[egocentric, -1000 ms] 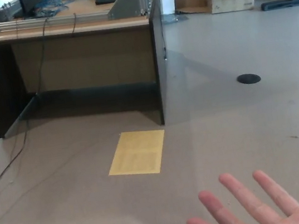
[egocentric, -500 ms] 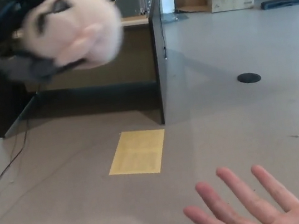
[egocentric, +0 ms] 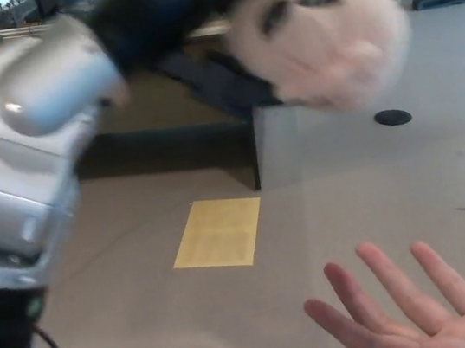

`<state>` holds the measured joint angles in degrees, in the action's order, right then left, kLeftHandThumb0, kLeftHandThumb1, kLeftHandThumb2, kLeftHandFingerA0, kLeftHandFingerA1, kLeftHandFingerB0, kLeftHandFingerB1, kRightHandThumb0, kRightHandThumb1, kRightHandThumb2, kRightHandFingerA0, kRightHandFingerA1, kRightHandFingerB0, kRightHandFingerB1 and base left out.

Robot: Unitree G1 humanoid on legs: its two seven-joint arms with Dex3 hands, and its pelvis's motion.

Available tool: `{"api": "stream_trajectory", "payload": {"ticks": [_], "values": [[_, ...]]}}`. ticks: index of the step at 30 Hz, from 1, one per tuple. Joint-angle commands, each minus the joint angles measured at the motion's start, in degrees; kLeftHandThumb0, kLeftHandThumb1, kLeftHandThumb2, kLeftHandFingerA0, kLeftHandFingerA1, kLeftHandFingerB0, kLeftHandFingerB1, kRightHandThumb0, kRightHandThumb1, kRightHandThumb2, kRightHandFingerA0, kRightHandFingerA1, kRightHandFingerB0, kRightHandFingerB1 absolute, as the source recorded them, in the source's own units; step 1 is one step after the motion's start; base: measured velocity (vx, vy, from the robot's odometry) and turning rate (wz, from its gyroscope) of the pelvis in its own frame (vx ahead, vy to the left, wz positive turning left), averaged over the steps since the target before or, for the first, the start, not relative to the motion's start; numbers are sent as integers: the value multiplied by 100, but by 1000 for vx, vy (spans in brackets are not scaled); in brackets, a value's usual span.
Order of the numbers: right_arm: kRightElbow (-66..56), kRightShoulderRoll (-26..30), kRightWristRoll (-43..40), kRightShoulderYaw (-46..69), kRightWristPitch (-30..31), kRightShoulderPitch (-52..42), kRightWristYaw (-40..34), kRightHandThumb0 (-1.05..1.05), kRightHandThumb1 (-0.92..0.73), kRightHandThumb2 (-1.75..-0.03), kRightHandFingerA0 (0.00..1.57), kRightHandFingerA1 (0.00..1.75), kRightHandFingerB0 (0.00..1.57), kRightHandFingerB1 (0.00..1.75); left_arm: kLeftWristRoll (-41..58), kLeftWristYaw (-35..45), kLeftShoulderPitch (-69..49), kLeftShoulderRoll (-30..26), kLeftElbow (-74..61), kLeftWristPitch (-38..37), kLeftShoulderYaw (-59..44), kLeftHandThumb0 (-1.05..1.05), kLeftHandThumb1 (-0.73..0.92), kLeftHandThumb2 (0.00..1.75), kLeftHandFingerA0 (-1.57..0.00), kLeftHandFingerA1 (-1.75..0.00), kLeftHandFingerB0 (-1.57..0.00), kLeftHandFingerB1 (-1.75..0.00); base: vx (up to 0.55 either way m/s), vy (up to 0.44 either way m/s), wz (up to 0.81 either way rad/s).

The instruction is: The robot extends its left hand to pick up an emotional support dumpling from the palm of a person and brings its hand down by its side. Then it extends its arm again to hand the dumpling back to the person.

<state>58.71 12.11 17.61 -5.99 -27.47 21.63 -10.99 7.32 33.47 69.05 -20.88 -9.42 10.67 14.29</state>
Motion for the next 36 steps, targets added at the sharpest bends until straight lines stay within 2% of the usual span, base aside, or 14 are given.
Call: {"api": "stream_trajectory", "payload": {"ticks": [1,8,16,22,23,24,25,26,27,29,30,31,32,36], "values": [[-20,80,-81,27,-96,-245,35,-29,-63,-59,81,56,68,48,-268,66,-474,305,-775,381,617,-16,68,76,-89,-149,-87,-104,0,0,0],[77,7,-92,15,-127,-239,57,-28,-63,-59,79,55,70,49,-501,184,-930,301,-1431,645,1100,-21,75,67,-82,-167,-75,-124,0,0,0],[148,51,11,-81,-333,-197,17,-32,-66,-60,78,57,63,47,-781,209,-1424,264,-1603,750,1381,-19,68,75,-87,-164,-80,-117,0,0,0],[163,1,-111,-16,-129,42,256,-42,-68,-60,75,66,59,42,-820,424,-1471,57,-1637,862,1323,-21,74,70,-81,-155,-80,-97,0,0,0],[113,14,0,-77,-201,20,121,-34,-65,-59,79,65,59,45,-848,359,-1557,60,-1624,801,1271,-22,73,64,-84,-144,-82,-51,0,0,0],[144,41,83,-129,-348,29,28,-31,-65,-59,74,56,60,46,-893,318,-1595,52,-1606,737,1249,-30,71,61,-88,-107,-68,-41,0,0,0],[213,76,154,-179,-486,58,-31,-31,-65,-59,74,56,60,46,-948,301,-1606,40,-1589,679,1242,-30,71,61,-88,-107,-68,-41,0,0,0],[228,125,307,-292,-376,105,-119,-39,-69,-61,67,51,59,42,-1006,336,-1580,-4,-1559,621,1249,-41,68,61,-83,-69,-53,-36,0,0,0],[-57,103,133,-232,-74,71,161,-43,-69,-61,74,61,63,46,-1007,554,-1439,-151,-1527,687,1262,-80,57,59,-47,-39,-17,-28,0,0,0],[-218,88,22,-196,61,34,299,-43,-69,-61,74,61,63,46,-996,646,-1381,-209,-1517,723,1267,-80,57,59,-47,-39,-17,-28,0,0,0],[-203,80,11,-183,55,50,285,-40,-66,-60,79,62,66,50,-1007,707,-1335,-251,-1521,733,1279,-86,47,86,-17,-41,-6,-24,0,0,0],[-152,67,-5,-165,27,84,257,-40,-66,-60,79,62,66,50,-1026,798,-1268,-310,-1527,750,1296,-86,47,86,-17,-41,-6,-24,0,0,0],[262,54,97,-215,175,279,134,-31,-63,-59,79,58,69,50,-1000,1031,-1091,-434,-1598,935,1340,-82,41,91,0,-9,0,-4,0,0,0],[472,56,134,-260,222,395,97,-38,-67,-60,77,55,68,48,-871,1265,-877,-526,-1654,1223,1330,-82,42,90,0,-3,0,0,0,0,0]]}}
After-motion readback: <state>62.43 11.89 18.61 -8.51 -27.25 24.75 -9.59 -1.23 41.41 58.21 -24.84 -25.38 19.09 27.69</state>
